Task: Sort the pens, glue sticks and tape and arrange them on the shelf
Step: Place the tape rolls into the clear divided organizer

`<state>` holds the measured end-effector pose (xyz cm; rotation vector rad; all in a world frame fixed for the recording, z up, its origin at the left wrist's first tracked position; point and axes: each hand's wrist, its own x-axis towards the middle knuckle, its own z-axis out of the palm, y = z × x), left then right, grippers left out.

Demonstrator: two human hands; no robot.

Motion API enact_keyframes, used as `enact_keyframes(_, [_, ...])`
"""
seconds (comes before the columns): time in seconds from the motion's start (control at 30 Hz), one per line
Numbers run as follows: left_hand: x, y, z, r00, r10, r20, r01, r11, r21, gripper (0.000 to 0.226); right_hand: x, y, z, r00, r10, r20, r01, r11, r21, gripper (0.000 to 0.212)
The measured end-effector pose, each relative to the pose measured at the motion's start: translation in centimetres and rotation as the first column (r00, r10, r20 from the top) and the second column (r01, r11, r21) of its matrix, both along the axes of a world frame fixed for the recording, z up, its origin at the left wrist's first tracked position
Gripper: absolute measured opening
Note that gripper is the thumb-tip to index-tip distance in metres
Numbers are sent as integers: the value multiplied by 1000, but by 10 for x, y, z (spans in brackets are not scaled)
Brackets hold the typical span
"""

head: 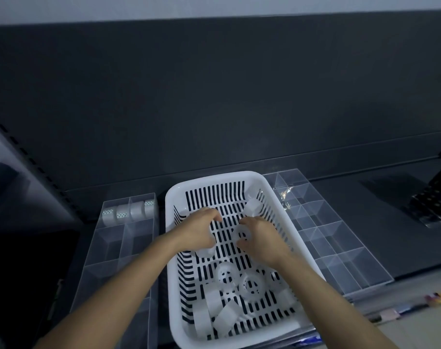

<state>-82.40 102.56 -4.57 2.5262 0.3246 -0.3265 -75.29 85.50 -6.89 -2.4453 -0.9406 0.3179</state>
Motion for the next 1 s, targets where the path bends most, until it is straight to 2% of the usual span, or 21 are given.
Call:
enact_keyframes(0.07, [-1,2,3,997,72,-24,-71,996,54,70,0,0,1,1000,10,-14,-10,1000,-18,42])
enact_keyframes(0.2, [-2,0,10,978,155,-138,-137,982,132,62,-3,2,0,997,73,15,-72,996,-46,31])
enact_keyframes(0.37, [-5,-4,9,940,-51,-337,110,981,158,86,-4,3,-2,997,77,18,-76,996,-51,32])
enact_keyframes(0.47, [-10,-3,8,897,-139,-420,242,948,205,89,-4,2,-1,997,81,14,-80,996,-48,30])
enact_keyframes(0.63, [-14,4,6,930,-168,-328,267,921,284,52,-4,1,-1,996,86,5,-86,995,-43,31])
enact_keyframes(0.73, [-15,5,9,922,-200,-332,304,904,300,33,-4,1,0,995,102,7,-101,994,-37,30])
enact_keyframes(0.9, [-21,5,14,966,-193,-169,230,944,237,62,-3,2,-4,996,85,11,-84,996,-34,26])
enact_keyframes(1.0, [-24,-2,13,944,-299,-137,325,915,239,59,-3,3,-3,997,77,28,-76,996,-40,31])
